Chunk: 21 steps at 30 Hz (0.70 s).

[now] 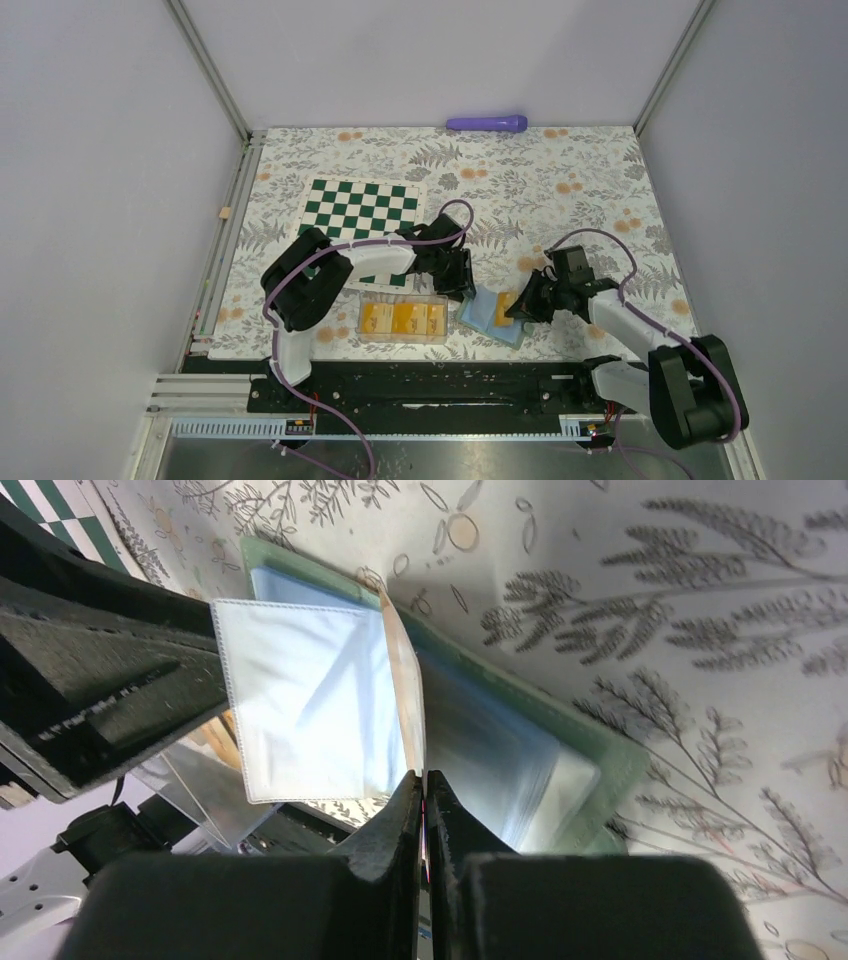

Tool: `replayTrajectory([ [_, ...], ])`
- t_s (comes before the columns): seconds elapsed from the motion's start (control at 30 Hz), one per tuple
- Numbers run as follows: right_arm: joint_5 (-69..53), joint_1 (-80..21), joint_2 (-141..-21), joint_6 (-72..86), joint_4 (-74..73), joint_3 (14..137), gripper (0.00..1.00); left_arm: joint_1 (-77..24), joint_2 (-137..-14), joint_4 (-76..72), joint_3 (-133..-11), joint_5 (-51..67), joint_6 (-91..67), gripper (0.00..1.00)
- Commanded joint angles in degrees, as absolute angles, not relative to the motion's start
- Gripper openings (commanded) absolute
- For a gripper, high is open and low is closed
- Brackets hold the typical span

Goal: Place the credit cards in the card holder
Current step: Insert the credit card into the card holder.

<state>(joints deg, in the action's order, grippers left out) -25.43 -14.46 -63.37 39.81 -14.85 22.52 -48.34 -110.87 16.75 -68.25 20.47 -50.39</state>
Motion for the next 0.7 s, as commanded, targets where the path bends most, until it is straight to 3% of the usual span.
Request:
replayTrajectory([
  [0.0,-23.82,-14.19,-70.48,37.23,-11.86,25.2,0.0,-48.67,-110.66,13.41,-67.23,23.86,-52.59,0.35],
  [0.37,-30.04,-14.17,-85.85,31.42,-10.21,37.64,0.0,-48.86,-106.1,13.22,-62.23,20.69,-55.27,0.07],
  [0.67,-30.17,-14.14,-83.64,28.57,-15.2,40.47,0.0,-48.84,-106.01,14.09,-62.34,18.97,-55.01,0.07],
])
